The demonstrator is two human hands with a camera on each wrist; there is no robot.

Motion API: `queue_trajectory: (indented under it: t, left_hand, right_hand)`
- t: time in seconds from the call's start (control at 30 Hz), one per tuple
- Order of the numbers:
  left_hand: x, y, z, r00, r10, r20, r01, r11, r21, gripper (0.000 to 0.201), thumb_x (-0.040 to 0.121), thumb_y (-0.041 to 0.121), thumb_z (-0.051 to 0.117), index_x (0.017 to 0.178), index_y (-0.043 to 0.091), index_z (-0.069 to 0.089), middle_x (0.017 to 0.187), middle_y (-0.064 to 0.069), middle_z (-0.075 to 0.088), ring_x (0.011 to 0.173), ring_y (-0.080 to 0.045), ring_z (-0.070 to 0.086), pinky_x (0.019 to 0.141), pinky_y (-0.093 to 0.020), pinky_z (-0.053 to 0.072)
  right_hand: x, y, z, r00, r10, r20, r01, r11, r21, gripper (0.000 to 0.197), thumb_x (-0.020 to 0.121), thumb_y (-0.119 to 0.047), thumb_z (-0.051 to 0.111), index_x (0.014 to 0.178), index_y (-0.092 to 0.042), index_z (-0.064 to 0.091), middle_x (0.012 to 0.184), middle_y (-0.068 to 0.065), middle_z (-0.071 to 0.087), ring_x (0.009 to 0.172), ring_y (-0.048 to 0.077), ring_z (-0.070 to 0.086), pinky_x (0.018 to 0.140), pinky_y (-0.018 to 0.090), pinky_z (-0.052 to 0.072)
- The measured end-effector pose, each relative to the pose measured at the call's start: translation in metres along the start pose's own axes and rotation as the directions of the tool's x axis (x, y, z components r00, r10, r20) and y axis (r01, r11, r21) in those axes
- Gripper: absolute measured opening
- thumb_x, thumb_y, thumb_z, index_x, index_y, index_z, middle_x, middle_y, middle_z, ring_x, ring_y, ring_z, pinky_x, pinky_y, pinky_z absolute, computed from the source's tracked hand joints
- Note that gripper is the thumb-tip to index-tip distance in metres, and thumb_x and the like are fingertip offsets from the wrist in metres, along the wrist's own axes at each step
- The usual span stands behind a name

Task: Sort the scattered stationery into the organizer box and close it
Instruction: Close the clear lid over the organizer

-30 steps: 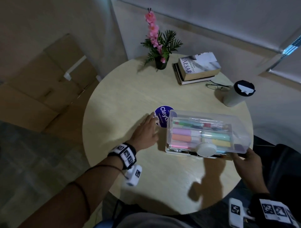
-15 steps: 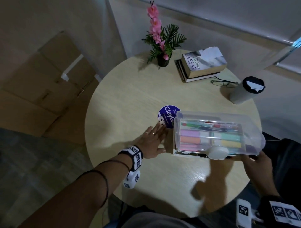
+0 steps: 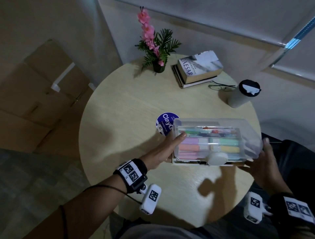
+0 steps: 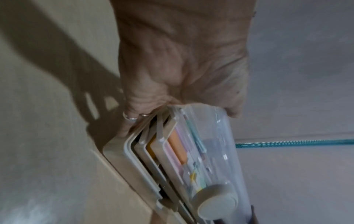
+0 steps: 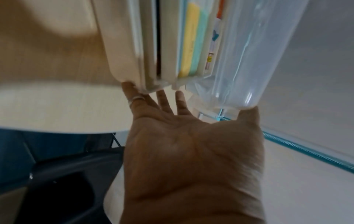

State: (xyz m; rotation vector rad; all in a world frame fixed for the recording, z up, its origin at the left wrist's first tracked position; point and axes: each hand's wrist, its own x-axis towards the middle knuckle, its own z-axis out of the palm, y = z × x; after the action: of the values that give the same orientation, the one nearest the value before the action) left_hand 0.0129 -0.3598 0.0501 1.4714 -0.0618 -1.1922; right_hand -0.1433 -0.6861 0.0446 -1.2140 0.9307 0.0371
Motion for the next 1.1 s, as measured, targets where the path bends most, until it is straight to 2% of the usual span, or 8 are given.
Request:
queue_trajectory:
  t: [0.17,0.3,0.43,0.5,0.67,0.73,0.93,1.1]
  left_hand:
    - [0.001,-0.001,0.005,0.995,0.078,-0.056,-0.08,0.997,-0.024,0.062,0.095,0.069,0.06,0.151,0.052,0.041,0.147,0.015,0.061,0.136,-0.014,0.058,0.11,-0.051,0.048]
    - [0.001,0.011,-0.001,0.982,0.126,-0.143,-0.132,0.991,-0.027,0.04,0.103,0.047,0.057,0.142,0.038,0.058,0.131,0.009,0.073,0.121,-0.018,0.07,0.085,-0.03,0.057]
    - [0.011,0.029,-0.025,0.965,0.167,-0.2,-0.172,0.985,-0.01,0.037,0.105,0.038,0.059,0.139,0.026,0.064,0.125,-0.001,0.076,0.111,-0.021,0.074,0.075,-0.027,0.06]
    - [0.019,0.04,-0.038,0.956,0.171,-0.241,-0.179,0.984,-0.014,0.034,0.105,0.034,0.06,0.137,0.024,0.066,0.123,-0.003,0.077,0.107,-0.023,0.075,0.071,-0.025,0.057]
    - [0.043,0.053,-0.064,0.923,0.21,-0.321,-0.182,0.977,0.115,0.026,0.097,0.021,0.064,0.121,0.027,0.074,0.111,0.003,0.08,0.098,-0.019,0.076,0.08,-0.036,0.055]
    - [0.049,0.051,-0.067,0.918,0.215,-0.333,-0.189,0.976,0.108,0.028,0.098,0.017,0.064,0.125,0.022,0.072,0.114,0.003,0.08,0.105,-0.019,0.076,0.088,-0.037,0.057]
    - [0.061,0.034,-0.069,0.873,0.255,-0.416,-0.225,0.967,0.12,0.036,0.089,0.035,0.077,0.122,0.021,0.07,0.116,0.001,0.079,0.108,-0.02,0.075,0.101,-0.049,0.058]
    - [0.066,0.027,-0.074,0.867,0.243,-0.436,-0.19,0.968,0.163,0.059,0.074,0.055,0.083,0.122,0.025,0.068,0.118,0.004,0.078,0.11,-0.018,0.075,0.099,-0.051,0.059]
  right_hand:
    - [0.0,-0.001,0.011,0.999,0.008,-0.054,-0.005,0.999,0.046,0.056,0.099,-0.059,0.038,0.122,-0.022,0.073,0.131,0.02,0.07,0.108,0.041,0.063,0.096,0.055,0.046]
    - [0.007,-0.007,0.023,0.999,-0.029,-0.044,0.031,0.999,0.037,0.051,0.099,-0.053,0.039,0.121,-0.021,0.072,0.12,0.01,0.076,0.113,0.04,0.064,0.102,0.06,0.045]
    - [0.017,-0.025,0.051,0.997,-0.074,-0.029,0.075,0.997,0.034,0.039,0.103,-0.041,0.04,0.096,-0.036,0.078,0.105,0.004,0.079,0.102,0.038,0.066,0.092,0.051,0.049]
    - [0.028,-0.031,0.066,0.996,-0.088,-0.034,0.089,0.996,0.016,0.035,0.096,-0.042,0.044,0.095,-0.028,0.076,0.107,0.012,0.077,0.099,0.035,0.066,0.089,0.049,0.05]
    - [0.055,-0.029,0.088,0.992,-0.12,-0.041,0.117,0.991,-0.065,0.041,0.083,-0.033,0.055,0.106,-0.003,0.071,0.101,0.018,0.074,0.096,0.036,0.069,0.092,0.053,0.057]
    - [0.061,-0.026,0.092,0.991,-0.133,-0.033,0.131,0.989,-0.071,0.038,0.083,-0.033,0.059,0.103,-0.003,0.071,0.098,0.017,0.07,0.095,0.035,0.067,0.096,0.055,0.056]
    - [0.064,-0.021,0.092,0.986,-0.163,-0.023,0.163,0.987,-0.016,0.027,0.09,-0.03,0.059,0.105,-0.015,0.077,0.112,0.013,0.076,0.118,0.043,0.066,0.105,0.059,0.051]
    - [0.054,0.002,0.094,0.979,-0.183,-0.092,0.192,0.976,0.101,0.047,0.097,-0.045,0.067,0.129,-0.011,0.069,0.123,0.007,0.076,0.117,0.025,0.071,0.103,0.045,0.054]
